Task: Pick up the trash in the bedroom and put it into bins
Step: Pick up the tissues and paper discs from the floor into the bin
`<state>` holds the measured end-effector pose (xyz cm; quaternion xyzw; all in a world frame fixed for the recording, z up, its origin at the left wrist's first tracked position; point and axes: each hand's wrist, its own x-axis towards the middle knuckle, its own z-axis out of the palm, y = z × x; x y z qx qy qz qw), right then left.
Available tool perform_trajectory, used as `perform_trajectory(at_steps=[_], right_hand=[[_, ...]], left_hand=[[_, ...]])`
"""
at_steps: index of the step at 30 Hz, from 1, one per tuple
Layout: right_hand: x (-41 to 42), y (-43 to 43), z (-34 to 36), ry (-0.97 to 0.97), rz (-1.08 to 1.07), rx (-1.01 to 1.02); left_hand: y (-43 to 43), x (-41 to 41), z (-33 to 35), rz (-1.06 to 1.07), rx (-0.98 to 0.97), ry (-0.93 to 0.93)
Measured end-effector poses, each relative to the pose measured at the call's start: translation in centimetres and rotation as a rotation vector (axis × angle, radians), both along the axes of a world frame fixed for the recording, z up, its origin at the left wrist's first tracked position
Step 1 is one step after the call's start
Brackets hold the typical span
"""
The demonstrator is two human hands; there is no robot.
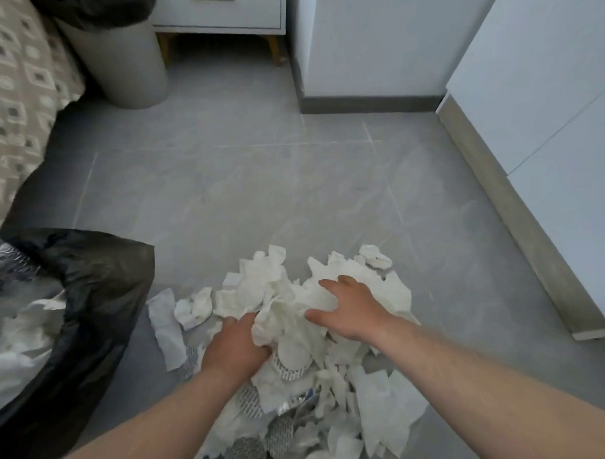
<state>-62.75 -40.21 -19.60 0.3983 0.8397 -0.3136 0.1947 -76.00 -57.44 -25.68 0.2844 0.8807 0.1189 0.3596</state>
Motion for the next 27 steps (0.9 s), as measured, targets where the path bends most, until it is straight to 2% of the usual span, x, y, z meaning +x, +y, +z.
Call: perform_trajectory(at_steps=[4,7,13,18,23,27], right_hand=[[-0.8,-0.8,-1.5,-0.083,0.049,0.019],[-0.6,-1.0,-2.2,0.053,0.009,0.082],[0.2,-0.2,-0.4,0.239,-0.168,0.04],[0.1,0.6,3.2,0.311,-0.198,-0.004],[-1.8,-0.3,8.9,0.398,-0.16,0.051],[-3.5,-2.1,13.0,0.489,-0.15,0.038]], left_hand=[[-0.2,-1.4,0.6,-0.081,0.099,-0.052],[-0.6,-1.5,2.4,-0.072,0.179,-0.079],[-0.9,-2.1,4.7,-0.041,0.236,-0.091],[-1.6,-3.6,8.3,-0.05,0.25,-0.086],[-2.3,-6.1,14.0,-0.187,0.196,-0.051],[-3.8,-6.4,20.6,-0.208,0.276,-0.045]])
